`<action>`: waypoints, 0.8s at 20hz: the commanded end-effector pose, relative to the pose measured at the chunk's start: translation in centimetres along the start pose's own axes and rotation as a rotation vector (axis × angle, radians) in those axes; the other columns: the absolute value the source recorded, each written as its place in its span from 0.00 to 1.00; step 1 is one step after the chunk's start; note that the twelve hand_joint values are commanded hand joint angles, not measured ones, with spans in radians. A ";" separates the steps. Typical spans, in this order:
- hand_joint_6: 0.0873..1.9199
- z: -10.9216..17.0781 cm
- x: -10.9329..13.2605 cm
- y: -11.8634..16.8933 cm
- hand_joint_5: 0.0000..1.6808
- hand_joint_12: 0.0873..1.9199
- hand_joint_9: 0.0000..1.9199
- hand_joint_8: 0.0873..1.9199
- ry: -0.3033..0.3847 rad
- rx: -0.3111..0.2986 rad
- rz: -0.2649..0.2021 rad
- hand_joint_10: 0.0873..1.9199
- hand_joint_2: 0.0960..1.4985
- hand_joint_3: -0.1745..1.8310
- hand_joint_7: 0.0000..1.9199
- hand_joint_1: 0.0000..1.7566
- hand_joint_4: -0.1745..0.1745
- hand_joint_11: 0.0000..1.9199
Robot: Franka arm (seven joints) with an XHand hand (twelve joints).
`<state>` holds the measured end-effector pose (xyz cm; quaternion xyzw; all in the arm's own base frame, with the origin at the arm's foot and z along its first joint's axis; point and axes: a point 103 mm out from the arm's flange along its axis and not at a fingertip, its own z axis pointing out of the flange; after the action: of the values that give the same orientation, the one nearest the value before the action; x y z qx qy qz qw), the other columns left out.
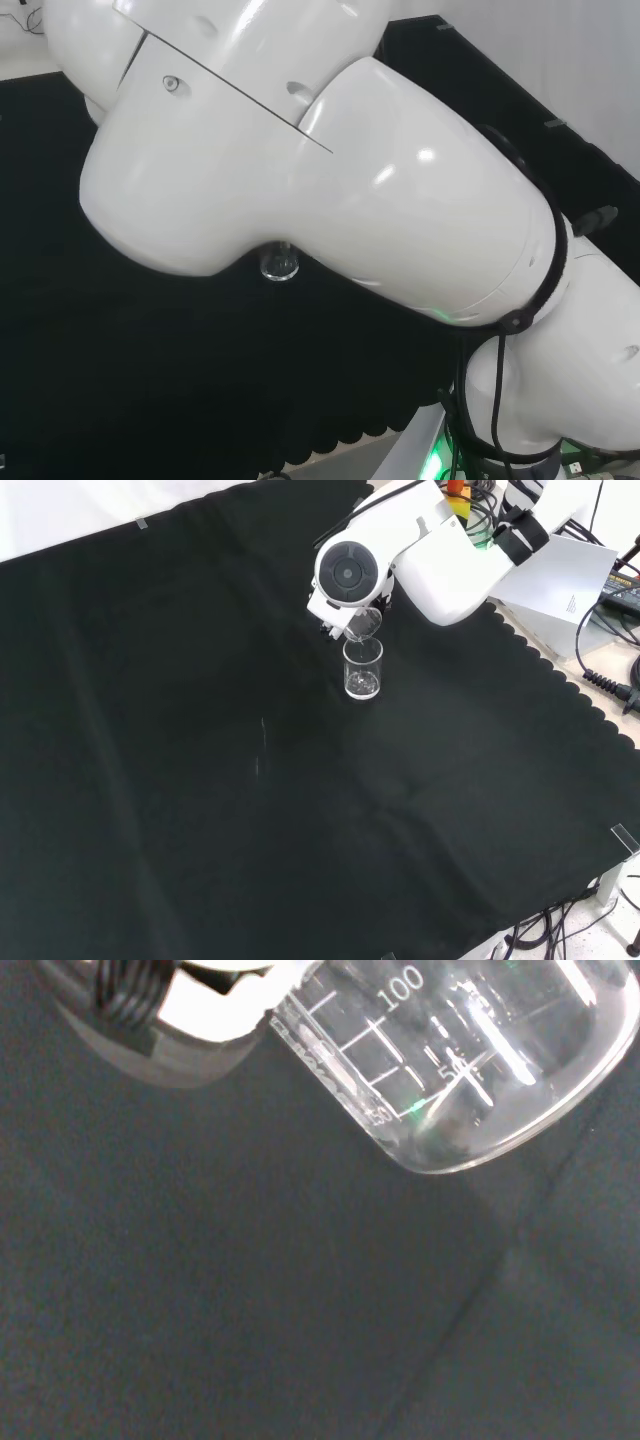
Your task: Pour the water from the handheld beaker into the one on the table.
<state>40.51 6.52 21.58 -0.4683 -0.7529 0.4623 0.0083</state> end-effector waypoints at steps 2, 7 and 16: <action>0.46 -0.5 0.4 0.0 0.60 0.52 0.75 0.32 -0.039 0.019 0.008 0.45 0.72 0.00 0.67 0.73 0.13 0.63; 0.46 -0.6 0.3 0.0 0.60 0.52 0.75 0.32 -0.043 0.030 0.016 0.45 0.72 0.00 0.67 0.73 0.13 0.63; 0.46 -0.9 0.3 0.1 0.61 0.52 0.75 0.32 -0.058 0.052 0.034 0.45 0.72 0.00 0.67 0.73 0.14 0.63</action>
<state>40.83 7.22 21.83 -0.4663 -0.7364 0.4902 -0.0062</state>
